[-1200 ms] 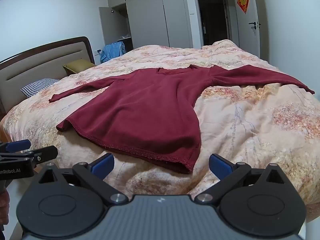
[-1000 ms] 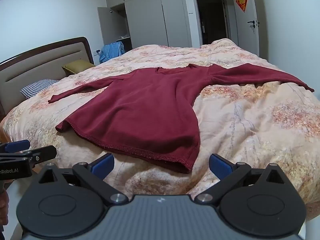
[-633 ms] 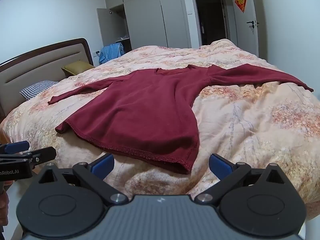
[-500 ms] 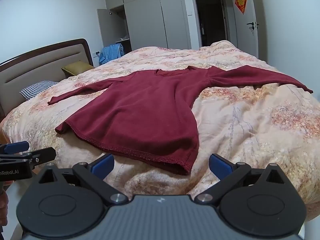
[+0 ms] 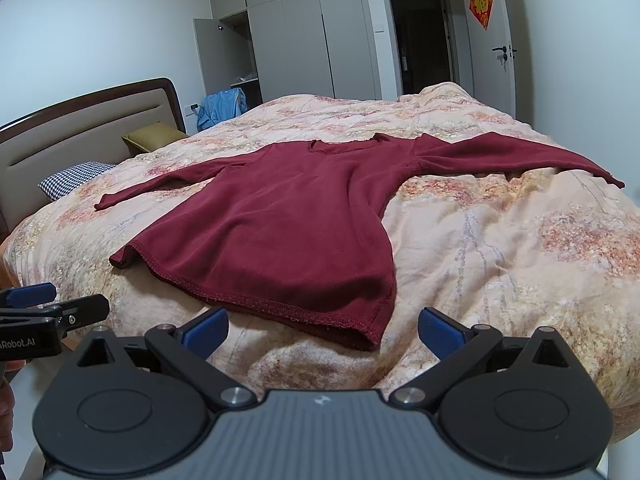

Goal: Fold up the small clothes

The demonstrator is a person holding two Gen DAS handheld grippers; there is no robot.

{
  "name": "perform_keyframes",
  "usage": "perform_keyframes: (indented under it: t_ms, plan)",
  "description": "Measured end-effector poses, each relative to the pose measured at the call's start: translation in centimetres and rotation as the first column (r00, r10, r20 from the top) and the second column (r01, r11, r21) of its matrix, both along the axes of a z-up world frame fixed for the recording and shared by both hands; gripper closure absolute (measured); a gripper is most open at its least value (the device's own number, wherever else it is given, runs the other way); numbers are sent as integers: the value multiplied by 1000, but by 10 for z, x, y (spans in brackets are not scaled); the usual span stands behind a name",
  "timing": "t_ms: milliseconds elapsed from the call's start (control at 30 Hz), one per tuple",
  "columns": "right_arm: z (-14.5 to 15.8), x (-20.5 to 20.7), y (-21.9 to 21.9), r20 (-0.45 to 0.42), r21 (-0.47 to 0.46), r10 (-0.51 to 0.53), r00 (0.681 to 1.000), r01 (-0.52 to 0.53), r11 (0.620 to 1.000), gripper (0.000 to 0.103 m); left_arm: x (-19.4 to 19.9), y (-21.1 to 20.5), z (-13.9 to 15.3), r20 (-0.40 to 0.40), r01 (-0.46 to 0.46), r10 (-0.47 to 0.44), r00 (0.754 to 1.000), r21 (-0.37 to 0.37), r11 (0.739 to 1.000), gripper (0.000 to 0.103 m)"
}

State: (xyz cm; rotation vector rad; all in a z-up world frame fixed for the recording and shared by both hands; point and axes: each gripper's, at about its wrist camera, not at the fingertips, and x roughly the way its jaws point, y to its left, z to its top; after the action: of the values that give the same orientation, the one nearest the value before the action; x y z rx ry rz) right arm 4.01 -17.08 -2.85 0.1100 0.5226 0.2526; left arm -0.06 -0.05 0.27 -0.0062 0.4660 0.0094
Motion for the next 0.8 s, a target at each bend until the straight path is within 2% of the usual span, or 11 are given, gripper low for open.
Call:
perform_keyframes:
  t_ms: [800]
  plan:
    - [1,-1,0,7,-2,1,1000,-1,1000,0,-1,1,2,-4,-6,6,1000,1,1000,1]
